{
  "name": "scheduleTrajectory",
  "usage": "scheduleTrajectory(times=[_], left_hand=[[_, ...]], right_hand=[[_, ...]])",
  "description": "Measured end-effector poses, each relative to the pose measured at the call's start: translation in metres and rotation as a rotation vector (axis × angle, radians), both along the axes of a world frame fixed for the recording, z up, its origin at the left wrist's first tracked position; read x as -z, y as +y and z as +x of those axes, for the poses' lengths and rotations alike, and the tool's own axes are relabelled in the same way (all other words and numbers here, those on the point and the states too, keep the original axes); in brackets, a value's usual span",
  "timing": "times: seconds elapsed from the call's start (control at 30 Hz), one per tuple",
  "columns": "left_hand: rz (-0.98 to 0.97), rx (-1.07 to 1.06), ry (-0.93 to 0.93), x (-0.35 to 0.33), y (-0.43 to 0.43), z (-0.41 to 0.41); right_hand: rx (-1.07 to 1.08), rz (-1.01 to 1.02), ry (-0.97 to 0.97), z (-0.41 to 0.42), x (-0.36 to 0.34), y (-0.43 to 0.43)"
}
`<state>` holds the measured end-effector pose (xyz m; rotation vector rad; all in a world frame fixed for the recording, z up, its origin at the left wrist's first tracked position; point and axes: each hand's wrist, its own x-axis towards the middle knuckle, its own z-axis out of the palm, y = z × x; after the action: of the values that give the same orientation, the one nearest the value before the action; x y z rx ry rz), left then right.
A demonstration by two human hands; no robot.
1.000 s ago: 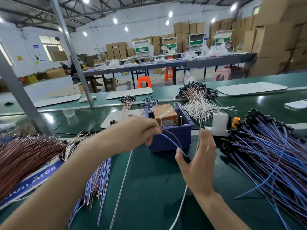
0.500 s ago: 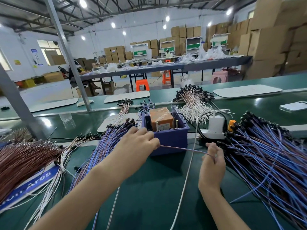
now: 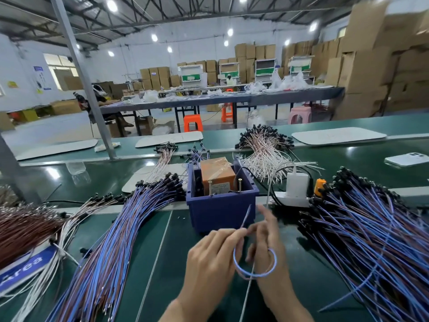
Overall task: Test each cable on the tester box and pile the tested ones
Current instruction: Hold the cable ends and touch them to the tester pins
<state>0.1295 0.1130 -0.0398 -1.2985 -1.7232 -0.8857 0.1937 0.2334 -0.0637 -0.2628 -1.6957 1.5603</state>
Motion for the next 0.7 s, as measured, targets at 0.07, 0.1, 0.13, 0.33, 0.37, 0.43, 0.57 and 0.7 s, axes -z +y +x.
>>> scheduleTrajectory(times=[0.07,0.1,0.13,0.33,0.37,0.43,0.57,0.7], left_hand=[[-0.008,0.034,-0.011,0.006,0.004,-0.001],[-0.013,0.051,-0.014,0.008,0.004,-0.001],[-0.017,0.065,-0.015,0.01,0.003,-0.002],[-0.032,0.082,-0.062,0.007,-0.001,-0.008],[-0.036,0.075,-0.072,0.007,-0.002,-0.008],[-0.035,0.064,-0.107,0.006,-0.003,-0.009],[0.0,0.049,-0.214,0.005,-0.007,-0.011],[0.006,0.066,-0.294,0.005,-0.008,-0.011]], right_hand=[[-0.062,0.155,-0.042,0.0,0.003,-0.001],[-0.052,0.236,-0.057,-0.001,0.004,-0.001],[-0.027,0.304,-0.069,-0.002,0.004,-0.002],[0.049,0.439,-0.157,0.0,0.002,0.003],[0.054,0.456,-0.168,0.001,0.0,0.003],[0.055,0.488,-0.176,0.001,-0.002,0.0],[0.074,0.488,-0.205,0.001,-0.006,-0.004],[0.07,0.514,-0.252,0.002,-0.006,-0.007]])
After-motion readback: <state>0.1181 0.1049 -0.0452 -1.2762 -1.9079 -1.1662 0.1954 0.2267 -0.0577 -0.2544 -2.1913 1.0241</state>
